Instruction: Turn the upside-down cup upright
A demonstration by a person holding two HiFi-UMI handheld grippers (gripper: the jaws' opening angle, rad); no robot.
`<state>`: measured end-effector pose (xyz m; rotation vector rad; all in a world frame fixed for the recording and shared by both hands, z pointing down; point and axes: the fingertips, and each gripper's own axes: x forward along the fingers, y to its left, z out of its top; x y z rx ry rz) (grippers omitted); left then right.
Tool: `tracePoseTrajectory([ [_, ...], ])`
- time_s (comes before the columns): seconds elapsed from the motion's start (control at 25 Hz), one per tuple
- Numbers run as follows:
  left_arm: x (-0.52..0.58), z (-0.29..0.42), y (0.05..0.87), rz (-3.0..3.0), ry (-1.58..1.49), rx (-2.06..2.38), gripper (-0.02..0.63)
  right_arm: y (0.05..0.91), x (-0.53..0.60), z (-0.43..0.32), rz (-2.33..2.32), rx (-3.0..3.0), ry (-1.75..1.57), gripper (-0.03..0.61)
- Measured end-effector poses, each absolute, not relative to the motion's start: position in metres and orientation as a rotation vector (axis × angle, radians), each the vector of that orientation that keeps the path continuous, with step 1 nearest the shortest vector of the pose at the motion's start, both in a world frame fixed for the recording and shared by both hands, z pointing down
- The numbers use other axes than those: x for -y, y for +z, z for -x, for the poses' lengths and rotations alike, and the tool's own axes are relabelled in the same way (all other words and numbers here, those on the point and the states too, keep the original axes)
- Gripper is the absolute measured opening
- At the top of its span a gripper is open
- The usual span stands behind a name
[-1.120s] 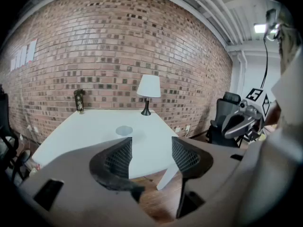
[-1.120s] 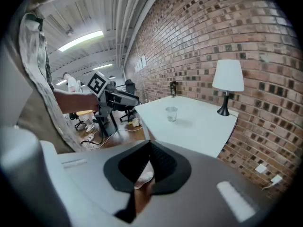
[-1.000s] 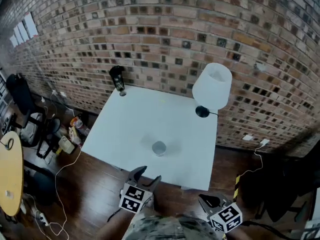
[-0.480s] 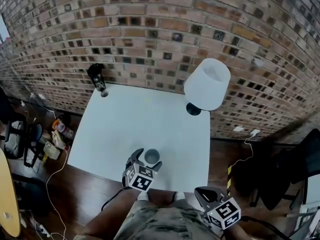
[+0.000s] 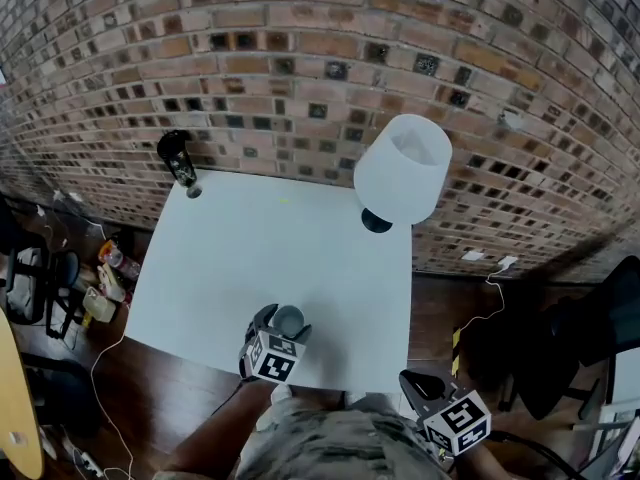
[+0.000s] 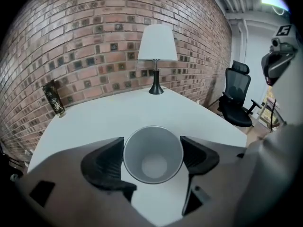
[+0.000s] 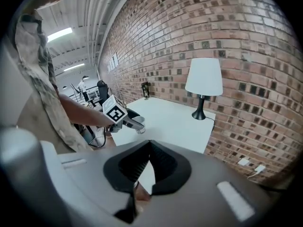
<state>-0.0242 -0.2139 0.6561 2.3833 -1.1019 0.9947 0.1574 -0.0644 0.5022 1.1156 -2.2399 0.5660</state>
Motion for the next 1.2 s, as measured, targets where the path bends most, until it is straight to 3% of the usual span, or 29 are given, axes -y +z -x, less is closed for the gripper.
tracePoseTrajectory([
  [0.56, 0.218, 0.095, 0.65, -2.123, 0.386, 1.061, 0.38, 0.505, 0.078, -0.131, -1.055, 2.235, 0.544, 0.003],
  [1.2, 0.205, 0.125, 0.689, -2.267, 0.745, 1.02, 0.374, 0.515, 0.079, -0.075, -1.007, 2.216, 0.568, 0.003],
])
